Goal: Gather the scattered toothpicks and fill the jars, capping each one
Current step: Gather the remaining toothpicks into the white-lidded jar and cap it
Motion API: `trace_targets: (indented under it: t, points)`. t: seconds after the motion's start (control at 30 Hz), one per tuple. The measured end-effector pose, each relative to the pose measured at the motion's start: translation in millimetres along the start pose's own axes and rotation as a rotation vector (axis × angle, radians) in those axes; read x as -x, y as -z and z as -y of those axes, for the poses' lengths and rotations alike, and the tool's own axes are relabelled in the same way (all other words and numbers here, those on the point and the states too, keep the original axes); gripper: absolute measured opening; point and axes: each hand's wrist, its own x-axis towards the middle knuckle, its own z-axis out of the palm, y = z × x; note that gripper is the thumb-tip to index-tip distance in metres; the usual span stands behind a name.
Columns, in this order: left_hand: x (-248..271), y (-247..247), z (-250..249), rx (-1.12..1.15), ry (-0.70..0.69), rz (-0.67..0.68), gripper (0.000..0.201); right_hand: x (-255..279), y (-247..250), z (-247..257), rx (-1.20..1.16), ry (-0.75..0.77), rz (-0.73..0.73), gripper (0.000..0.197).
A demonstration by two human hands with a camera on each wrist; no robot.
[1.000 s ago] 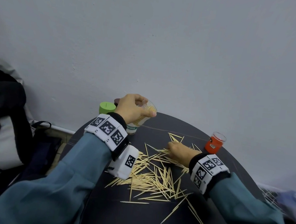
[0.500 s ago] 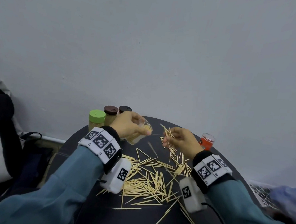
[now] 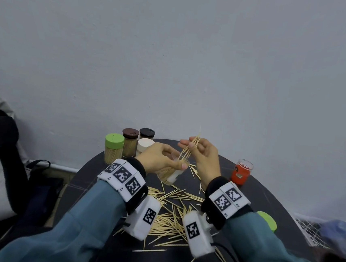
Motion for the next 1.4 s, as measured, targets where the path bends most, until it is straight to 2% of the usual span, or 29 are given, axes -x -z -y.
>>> trace_targets:
  t: [0.13, 0.23, 0.43, 0.57, 0.73, 0.87, 1.07, 1.2, 1.4]
  points:
    - [-0.4, 0.5, 0.4, -0.001, 0.000, -0.016, 0.050, 12.1, -6.4, -8.6, -0.024, -0.052, 0.041, 0.023]
    - [0.3, 0.4, 0.1, 0.013, 0.004, -0.003, 0.050, 15.1, -6.5, -5.4, -0.059, -0.077, 0.034, 0.020]
    - [1.1, -1.6, -0.8, 0.025, 0.005, 0.030, 0.049, 16.8, -6.2, 0.1, 0.013, -0.082, 0.039, 0.018]
    - [1.5, -4.1, -1.4, 0.025, -0.001, 0.055, 0.046, 15.0, -4.7, 0.5, 0.074, -0.070, 0.055, 0.032]
    - [1.9, -1.8, -2.2, 0.049, -0.011, 0.044, 0.050, 17.4, -6.6, -2.5, 0.022, -0.061, 0.128, 0.017]
    - [1.7, 1.9, -2.4, 0.059, -0.013, 0.027, 0.051, 13.1, -2.0, -6.6, 0.166, 0.006, 0.064, 0.028]
    - [1.3, 1.0, -2.2, 0.070, -0.025, 0.014, 0.050, 3.1, 6.4, -17.9, 0.300, 0.105, 0.113, 0.017]
    - [1.2, 1.8, -1.8, 0.065, -0.027, 0.013, 0.048, 5.0, 6.3, -18.3, 0.289, 0.115, 0.087, 0.017]
    - [0.2, 8.0, -3.0, 0.070, -0.026, -0.022, 0.051, 0.5, 20.3, -13.5, 0.348, 0.047, -0.004, 0.026]
